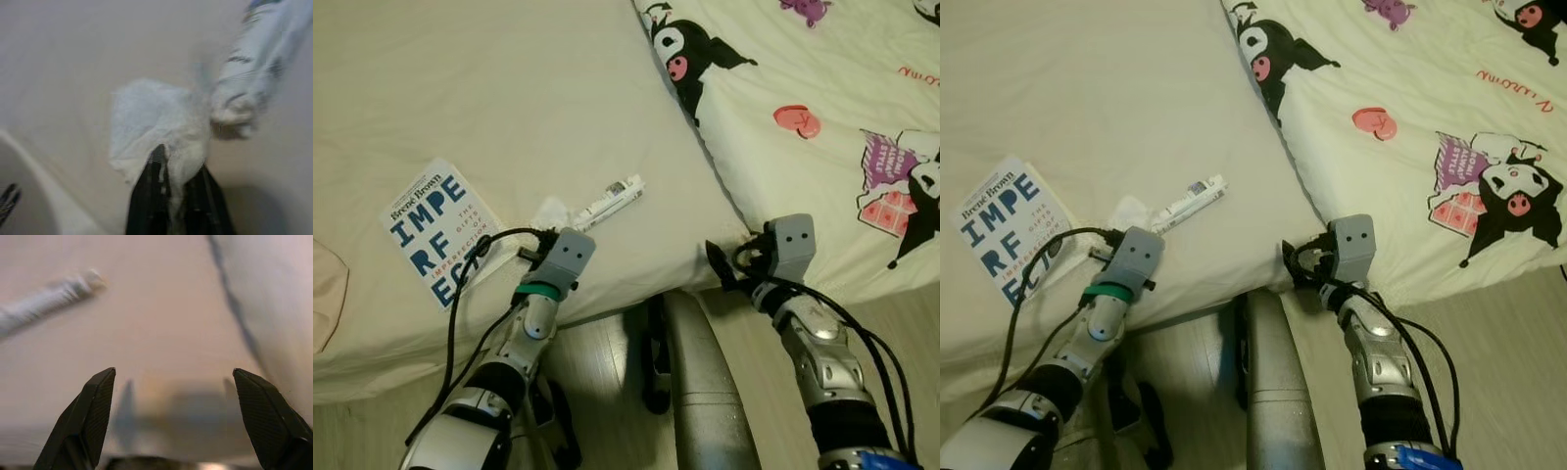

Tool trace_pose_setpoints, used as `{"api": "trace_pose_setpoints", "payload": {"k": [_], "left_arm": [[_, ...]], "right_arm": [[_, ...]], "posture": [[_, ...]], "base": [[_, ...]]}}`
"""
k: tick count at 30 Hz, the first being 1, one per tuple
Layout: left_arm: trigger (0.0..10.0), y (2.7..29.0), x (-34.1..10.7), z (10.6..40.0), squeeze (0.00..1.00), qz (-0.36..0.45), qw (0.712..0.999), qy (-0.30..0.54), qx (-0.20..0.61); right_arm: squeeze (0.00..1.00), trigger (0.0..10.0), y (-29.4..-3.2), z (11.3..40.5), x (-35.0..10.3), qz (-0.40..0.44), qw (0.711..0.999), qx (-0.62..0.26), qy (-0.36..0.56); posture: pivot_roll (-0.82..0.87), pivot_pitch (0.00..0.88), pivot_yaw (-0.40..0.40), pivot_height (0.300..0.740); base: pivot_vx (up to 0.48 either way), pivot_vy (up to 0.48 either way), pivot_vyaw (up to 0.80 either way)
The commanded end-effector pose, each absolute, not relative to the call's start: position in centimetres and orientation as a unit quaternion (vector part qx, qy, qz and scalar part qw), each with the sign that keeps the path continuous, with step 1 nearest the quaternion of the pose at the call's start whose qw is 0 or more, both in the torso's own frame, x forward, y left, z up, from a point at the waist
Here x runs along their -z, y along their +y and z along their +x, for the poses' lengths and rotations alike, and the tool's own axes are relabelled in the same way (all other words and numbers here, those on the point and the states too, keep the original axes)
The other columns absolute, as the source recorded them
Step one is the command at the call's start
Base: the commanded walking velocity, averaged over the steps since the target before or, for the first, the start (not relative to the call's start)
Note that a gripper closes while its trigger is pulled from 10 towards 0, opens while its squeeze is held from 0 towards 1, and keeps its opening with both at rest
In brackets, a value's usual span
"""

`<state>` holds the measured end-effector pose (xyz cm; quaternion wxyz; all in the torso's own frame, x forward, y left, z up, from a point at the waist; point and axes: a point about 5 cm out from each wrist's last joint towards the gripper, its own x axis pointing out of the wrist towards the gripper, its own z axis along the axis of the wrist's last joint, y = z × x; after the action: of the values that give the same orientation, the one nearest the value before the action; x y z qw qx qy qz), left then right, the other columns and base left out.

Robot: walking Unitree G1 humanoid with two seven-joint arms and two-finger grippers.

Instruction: Clean up the room

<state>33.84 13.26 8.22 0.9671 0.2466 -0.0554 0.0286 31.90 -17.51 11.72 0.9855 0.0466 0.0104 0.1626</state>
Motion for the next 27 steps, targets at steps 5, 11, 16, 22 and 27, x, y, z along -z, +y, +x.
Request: {"api": "trace_pose_setpoints", "payload": {"k": [5, 11, 16, 22, 27], "left_arm": [[0.0, 15.0, -7.1, 32.9, 0.0, 0.245, 0.967, -0.036, -0.06], [0.0, 17.4, -8.9, 32.3, 0.0, 0.231, 0.964, -0.076, -0.105], [0.0, 18.8, -11.4, 30.5, 0.0, 0.23, 0.957, -0.123, -0.129], [0.0, 19.8, -13.3, 27.8, 0.0, 0.247, 0.948, -0.143, -0.141], [0.0, 20.2, -13.4, 26.6, 0.0, 0.253, 0.947, -0.138, -0.146]], "right_arm": [[0.0, 10.0, -15.4, 32.2, -12.8, 0.104, 0.971, -0.217, -0.001], [0.0, 10.0, -12.8, 34.5, -15.2, 0.107, 0.962, -0.248, -0.025], [0.0, 10.0, -11.0, 37.2, -16.2, 0.133, 0.96, -0.247, -0.022], [0.0, 10.0, -9.5, 39.2, -17.5, 0.157, 0.959, -0.238, 0.006], [0.0, 10.0, -9.1, 39.6, -18.0, 0.115, 0.963, -0.244, 0.009]], "posture": [[-0.22, 0.408, 0.044, 0.59], [-0.17, 0.41, 0.037, 0.59], [-0.11, 0.437, 0.034, 0.59], [-0.04, 0.471, 0.032, 0.59], [-0.02, 0.486, 0.03, 0.59]], "base": [[0.0, 0.0, 0.0], [0.0, 0.0, 0.0], [0.0, 0.0, 0.0], [0.0, 0.0, 0.0], [0.0, 0.0, 0.0]]}}
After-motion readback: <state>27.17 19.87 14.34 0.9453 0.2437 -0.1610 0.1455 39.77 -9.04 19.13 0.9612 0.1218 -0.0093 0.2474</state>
